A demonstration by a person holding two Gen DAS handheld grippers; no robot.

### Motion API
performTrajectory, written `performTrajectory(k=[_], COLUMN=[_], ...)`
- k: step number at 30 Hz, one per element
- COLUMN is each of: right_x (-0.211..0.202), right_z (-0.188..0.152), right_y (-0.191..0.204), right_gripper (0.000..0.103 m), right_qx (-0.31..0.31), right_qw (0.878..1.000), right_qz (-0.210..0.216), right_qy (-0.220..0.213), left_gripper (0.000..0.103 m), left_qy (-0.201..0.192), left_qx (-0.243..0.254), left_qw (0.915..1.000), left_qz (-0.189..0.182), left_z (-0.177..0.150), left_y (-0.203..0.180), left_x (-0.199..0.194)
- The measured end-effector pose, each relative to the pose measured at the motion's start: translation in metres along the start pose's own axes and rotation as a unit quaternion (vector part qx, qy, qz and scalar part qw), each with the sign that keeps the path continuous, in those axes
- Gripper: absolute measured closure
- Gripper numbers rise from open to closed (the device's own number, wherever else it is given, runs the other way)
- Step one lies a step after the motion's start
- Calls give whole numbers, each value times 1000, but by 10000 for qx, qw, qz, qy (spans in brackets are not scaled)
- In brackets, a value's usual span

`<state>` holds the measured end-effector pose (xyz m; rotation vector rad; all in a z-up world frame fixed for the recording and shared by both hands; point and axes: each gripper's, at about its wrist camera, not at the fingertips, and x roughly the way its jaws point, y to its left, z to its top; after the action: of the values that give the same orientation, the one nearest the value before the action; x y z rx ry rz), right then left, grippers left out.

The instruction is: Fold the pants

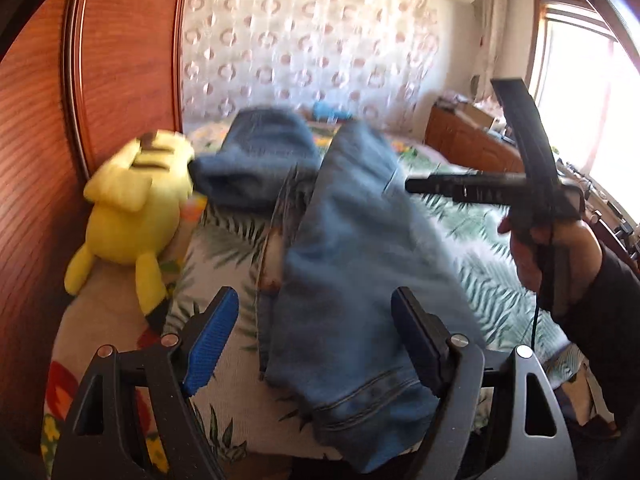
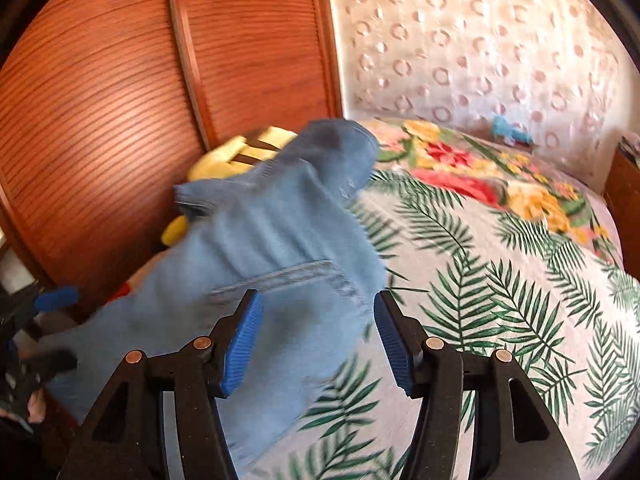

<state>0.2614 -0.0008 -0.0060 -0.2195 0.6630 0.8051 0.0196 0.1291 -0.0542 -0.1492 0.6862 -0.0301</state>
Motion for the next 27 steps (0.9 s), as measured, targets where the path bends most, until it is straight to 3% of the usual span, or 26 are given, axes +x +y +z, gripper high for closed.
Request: performTrajectory(k=[4,9,11,13,17,19,20,24,25,27], right_x=[29,60,71,78,92,93,92,87,86,77], right_z=[7,13,13,14,13,14,14,13,13,15], right_y=[-8,-23,-30,-31,-41,-41,-39,-39,-41,-43], right_gripper=[37,18,18,18,18,23,36,47,55,73], right_qx=[336,745,938,1038,1030,1037,1067,1253,1264,1297], right_qw=[9992,9955,9927,9909,9904,9897,9880,9839,9838,9832], right_qz=[90,390,568,676,754,820,963,1094,1097,1147], right_qy=[206,428,505,534,529,546,574,658,647,572], left_gripper=[33,33,33,24,23,31,35,50,60,70], left_qy=[191,270,275,296,293,233,216,141,84,33], left_qx=[-94,-147,-272,-400,-617,-734,-774,-712,-689,-653], left_qw=[9997,9994,9989,9983,9960,9940,9928,9930,9932,9936], left_qz=[-94,-136,-259,-316,-570,-773,-888,-935,-931,-916], left_z=[-14,-25,-25,-26,-30,-33,-33,-33,-32,-31], left_y=[5,7,12,15,22,24,25,19,18,16], left_x=[8,15,17,20,25,26,28,26,23,19])
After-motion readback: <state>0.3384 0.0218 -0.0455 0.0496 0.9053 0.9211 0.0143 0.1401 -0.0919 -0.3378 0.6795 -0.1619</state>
